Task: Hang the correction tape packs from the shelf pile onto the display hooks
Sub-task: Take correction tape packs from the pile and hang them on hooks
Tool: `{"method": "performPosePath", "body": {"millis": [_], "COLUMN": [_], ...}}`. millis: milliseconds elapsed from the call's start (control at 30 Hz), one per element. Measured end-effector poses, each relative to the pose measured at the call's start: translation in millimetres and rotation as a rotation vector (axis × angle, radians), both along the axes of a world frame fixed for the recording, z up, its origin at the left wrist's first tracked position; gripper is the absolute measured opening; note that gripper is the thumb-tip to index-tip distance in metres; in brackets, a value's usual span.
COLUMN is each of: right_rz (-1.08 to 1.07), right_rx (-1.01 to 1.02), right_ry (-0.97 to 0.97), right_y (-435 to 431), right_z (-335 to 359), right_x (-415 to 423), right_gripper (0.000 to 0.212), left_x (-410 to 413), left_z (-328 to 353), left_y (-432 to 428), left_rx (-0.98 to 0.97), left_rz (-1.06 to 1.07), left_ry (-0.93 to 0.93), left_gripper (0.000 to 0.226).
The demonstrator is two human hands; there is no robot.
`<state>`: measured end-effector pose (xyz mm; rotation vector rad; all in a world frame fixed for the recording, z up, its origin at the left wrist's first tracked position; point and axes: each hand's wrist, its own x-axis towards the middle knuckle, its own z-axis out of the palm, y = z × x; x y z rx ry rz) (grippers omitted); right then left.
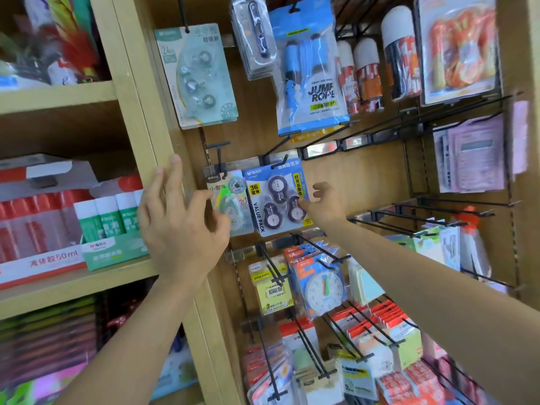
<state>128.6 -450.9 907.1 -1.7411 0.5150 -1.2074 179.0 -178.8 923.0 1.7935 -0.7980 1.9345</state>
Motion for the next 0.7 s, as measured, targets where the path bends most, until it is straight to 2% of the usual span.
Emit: {"method": "performPosePath", "body": {"millis": [67,133,267,367,500,567,700], "right_rz": [-0.02,0.052,0.115,0.066,0.03,0.02,0.036], "right_rx": [-0.086,-0.212,-0.665,-0.863,-0.943,-0.949,-0.935], "right_ry": [-0.028,-0.034,0.08,0.119,0.142,0.177,0.296], "right_y": [12.2,30.1,61.7,81.9,101.6,110.3,121.0], "right_z": [-5.1,-11.2,-33.4,-57.9,-100.4,-127.3,-197.5], "right_x": [-13.4,-33.0,-83.7,-118.0,-151.6,-166.9,-193.8], "right_gripper": [0.053,0.042,0.024,0.023,0.016,0.015,0.016], "left_x": [-1.8,-4.4,-13.1,-29.7,-61.7,-75.5,-95.3], "left_z": [0.8,2.0,-11.7,-44.0,-113.1,-154.4,-253.9], "left_y": [0.8,2.3,10.0,16.1,29.1,40.2,59.4], "left_rx": [0.011,0.011,0.055,0.14,0.308,0.331,0.397], "left_rz": [-0.01,-0.053,-0.214,-0.357,-0.493,-0.54,-0.497], "left_ry": [0.015,0.053,0.131,0.15,0.341,0.437,0.593], "left_gripper": [0.024,0.023,0.028,0.026,0.023,0.021,0.017]}}
